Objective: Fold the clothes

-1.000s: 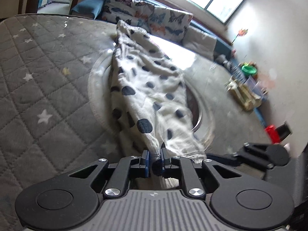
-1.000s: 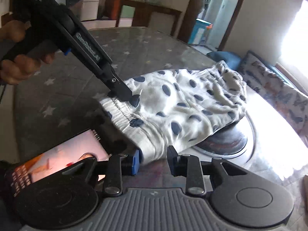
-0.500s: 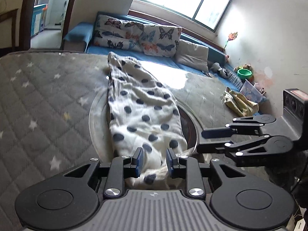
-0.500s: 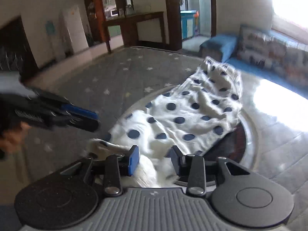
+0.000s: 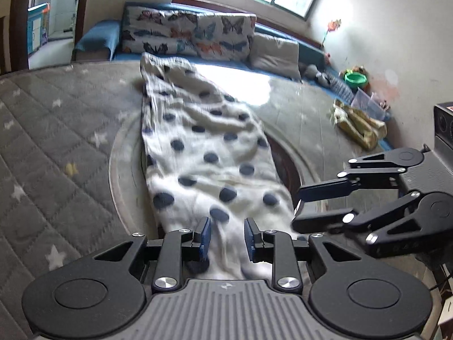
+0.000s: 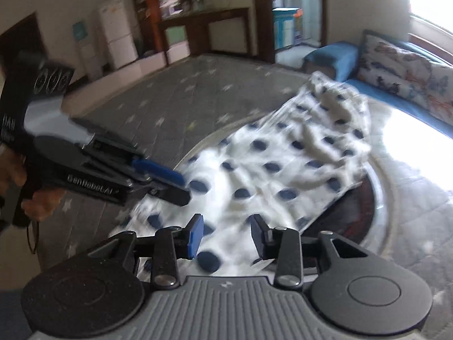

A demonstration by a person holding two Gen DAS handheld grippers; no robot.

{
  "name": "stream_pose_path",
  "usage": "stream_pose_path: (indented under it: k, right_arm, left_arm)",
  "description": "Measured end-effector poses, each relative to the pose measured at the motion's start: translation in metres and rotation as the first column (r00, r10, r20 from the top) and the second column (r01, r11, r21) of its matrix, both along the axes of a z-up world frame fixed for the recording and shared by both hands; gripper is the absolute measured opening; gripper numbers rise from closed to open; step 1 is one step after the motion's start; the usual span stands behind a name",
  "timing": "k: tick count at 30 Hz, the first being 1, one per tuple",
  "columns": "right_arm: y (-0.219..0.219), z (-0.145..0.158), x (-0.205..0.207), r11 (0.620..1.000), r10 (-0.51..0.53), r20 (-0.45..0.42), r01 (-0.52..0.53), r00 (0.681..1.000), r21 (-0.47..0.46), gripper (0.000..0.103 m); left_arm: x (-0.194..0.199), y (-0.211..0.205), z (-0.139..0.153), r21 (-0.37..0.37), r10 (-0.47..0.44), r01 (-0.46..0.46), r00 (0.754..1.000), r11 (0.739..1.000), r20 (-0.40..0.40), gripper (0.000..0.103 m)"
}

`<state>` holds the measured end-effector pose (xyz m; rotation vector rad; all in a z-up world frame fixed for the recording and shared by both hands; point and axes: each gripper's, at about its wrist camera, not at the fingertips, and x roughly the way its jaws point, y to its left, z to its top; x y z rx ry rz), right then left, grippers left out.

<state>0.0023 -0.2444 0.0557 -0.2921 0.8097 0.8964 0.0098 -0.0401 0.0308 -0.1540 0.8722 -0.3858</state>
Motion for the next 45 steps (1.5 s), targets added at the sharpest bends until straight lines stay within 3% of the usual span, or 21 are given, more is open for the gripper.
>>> stream_pose_path:
  k: [5, 10, 17, 24, 29, 37, 45]
  right_arm:
    - [0.005, -0.019, -0.015, 0.995, 0.051, 0.002, -0.05, 0.999, -0.082, 0.037]
    - [-0.003, 0.005, -0.001, 0.999, 0.026, 0.021, -0.025, 0.999, -0.024, 0.038]
    - [0.001, 0.02, 0.075, 0.996, -0.093, 0.099, 0.094, 0.991, -0.005, 0.039]
    - [0.005, -0.012, 0.146, 0.982, -0.181, 0.039, 0.183, 0.983, -0.04, 0.039]
    - [-0.002, -0.025, 0.173, 0.968, -0.236, 0.018, 0.236, 0.972, -0.088, 0.039]
    - [0.017, 0.007, 0.244, 0.953, -0.3, 0.024, 0.298, 0.954, 0.061, 0.039]
    - [0.043, -0.01, 0.325, 0.922, -0.374, -0.022, 0.374, 0.927, 0.099, 0.038]
  left_arm:
    - [-0.012, 0.0, -0.013, 0.048, -0.03, 0.031, 0.999, 0.998, -0.025, 0.029]
    - [-0.016, 0.001, 0.002, 0.047, -0.044, 0.043, 0.999, 0.998, 0.022, 0.036]
    - [0.011, -0.012, 0.005, 0.038, -0.058, 0.056, 0.997, 0.998, 0.042, 0.037]
    - [0.022, -0.011, -0.013, 0.035, -0.071, 0.072, 0.997, 0.997, -0.016, 0.037]
    - [0.023, -0.003, -0.017, 0.003, -0.074, 0.074, 0.997, 0.997, -0.033, 0.04]
    - [0.027, -0.005, -0.014, -0.006, -0.083, 0.083, 0.996, 0.997, -0.018, 0.045]
    - [0.03, -0.005, -0.016, -0.011, -0.087, 0.087, 0.996, 0.996, -0.023, 0.045]
